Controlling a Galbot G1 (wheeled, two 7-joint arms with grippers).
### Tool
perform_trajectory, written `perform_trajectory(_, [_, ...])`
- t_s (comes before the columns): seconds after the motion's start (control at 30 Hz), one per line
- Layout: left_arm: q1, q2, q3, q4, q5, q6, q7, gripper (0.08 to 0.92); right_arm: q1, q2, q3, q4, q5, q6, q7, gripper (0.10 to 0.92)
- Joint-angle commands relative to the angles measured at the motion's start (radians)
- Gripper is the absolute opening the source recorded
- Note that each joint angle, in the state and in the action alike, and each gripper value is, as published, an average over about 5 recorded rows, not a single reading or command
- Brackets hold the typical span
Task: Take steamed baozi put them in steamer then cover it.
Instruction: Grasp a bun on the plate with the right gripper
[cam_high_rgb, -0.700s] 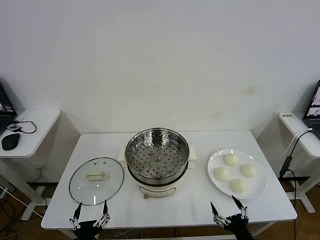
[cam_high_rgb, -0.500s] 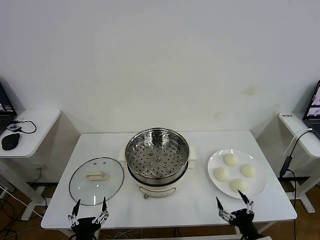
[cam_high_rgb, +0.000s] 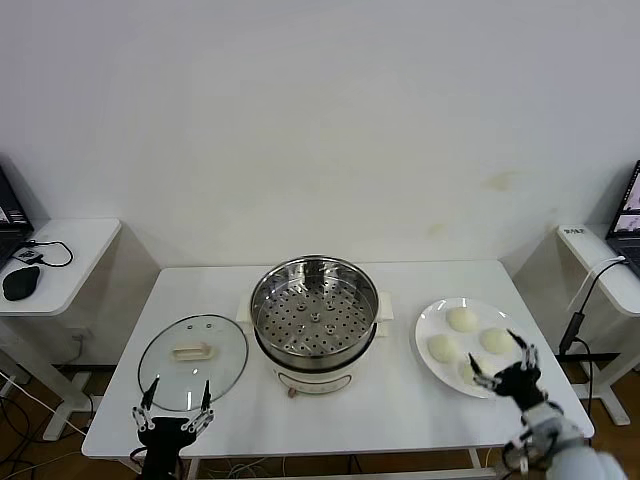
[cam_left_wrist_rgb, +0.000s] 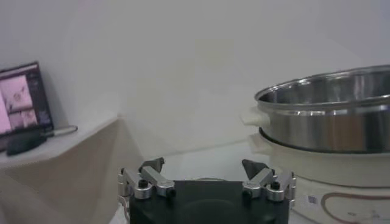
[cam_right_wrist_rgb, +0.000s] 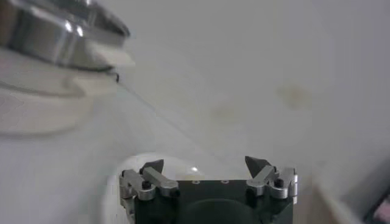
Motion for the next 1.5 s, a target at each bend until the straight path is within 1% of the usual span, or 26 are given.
perform_trajectory(0.03, [-0.013, 0.010, -0.051, -0.001, 0.095, 0.025, 0.054, 0.823, 0.289, -0.302, -0.065, -0.185, -0.144, -0.074, -0.216, 0.823])
perform_trajectory(0.2, [-0.024, 0.019, -0.069, 0.014, 0.116, 0.023, 0.061, 0.823, 0.485, -0.446, -0.230, -0.306, -0.162, -0.016, -0.471, 0.823])
perform_trajectory(0.33, [-0.027, 0.026, -0.075, 0.020, 0.122, 0.023, 0.064, 0.823, 0.744, -0.487, -0.454, -0.440, -0.113, 0.003, -0.588, 0.823])
perform_trajectory(0.43, [-0.026, 0.026, -0.078, 0.023, 0.126, 0.022, 0.064, 0.823, 0.940, -0.486, -0.658, -0.539, -0.086, 0.018, -0.663, 0.823])
perform_trajectory(0.53, [-0.025, 0.025, -0.083, 0.025, 0.127, 0.023, 0.064, 0.823, 1.121, -0.461, -0.849, -0.629, -0.090, 0.043, -0.743, 0.823])
perform_trajectory(0.7, [-0.025, 0.023, -0.096, 0.030, 0.128, 0.023, 0.065, 0.823, 1.304, -0.385, -1.063, -0.746, -0.091, 0.068, -0.837, 0.823])
perform_trajectory(0.87, [-0.022, 0.020, -0.106, 0.031, 0.128, 0.024, 0.067, 0.823, 1.382, -0.275, -1.164, -0.883, -0.105, 0.095, -0.872, 0.823])
perform_trajectory(1.07, [-0.022, 0.024, -0.121, 0.029, 0.128, 0.025, 0.070, 0.823, 1.409, -0.143, -1.186, -1.024, -0.141, 0.112, -0.869, 0.823])
perform_trajectory(1.23, [-0.024, 0.028, -0.139, 0.038, 0.125, 0.024, 0.070, 0.823, 1.407, -0.072, -1.179, -1.106, -0.210, 0.142, -0.853, 0.823])
perform_trajectory(1.5, [-0.034, 0.034, -0.153, 0.055, 0.124, 0.023, 0.071, 0.823, 1.396, 0.008, -1.159, -1.189, -0.268, 0.165, -0.823, 0.823])
